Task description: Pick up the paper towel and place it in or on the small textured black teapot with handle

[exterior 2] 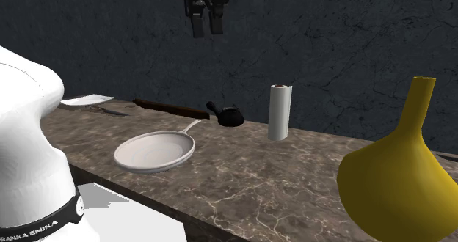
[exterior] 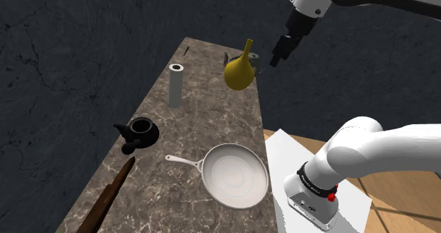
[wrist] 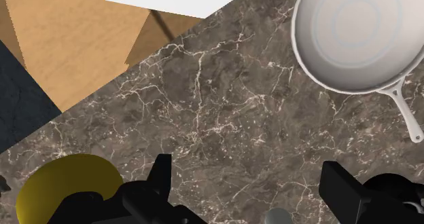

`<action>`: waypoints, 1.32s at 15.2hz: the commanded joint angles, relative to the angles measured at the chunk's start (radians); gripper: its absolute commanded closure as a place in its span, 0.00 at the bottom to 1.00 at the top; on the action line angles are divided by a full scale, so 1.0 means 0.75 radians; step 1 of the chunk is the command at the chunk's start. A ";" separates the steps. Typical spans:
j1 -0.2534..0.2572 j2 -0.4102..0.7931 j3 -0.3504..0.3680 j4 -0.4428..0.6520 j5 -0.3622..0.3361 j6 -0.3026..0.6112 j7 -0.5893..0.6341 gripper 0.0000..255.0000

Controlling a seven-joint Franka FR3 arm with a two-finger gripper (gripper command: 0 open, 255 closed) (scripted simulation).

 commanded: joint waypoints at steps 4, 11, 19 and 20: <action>0.015 0.114 0.038 0.010 0.027 0.116 0.038 0.00; 0.040 0.411 0.123 0.097 0.063 0.359 0.123 0.00; 0.059 0.784 0.211 0.301 0.043 0.566 0.229 0.00; 0.062 0.833 0.221 0.334 0.035 0.585 0.244 0.00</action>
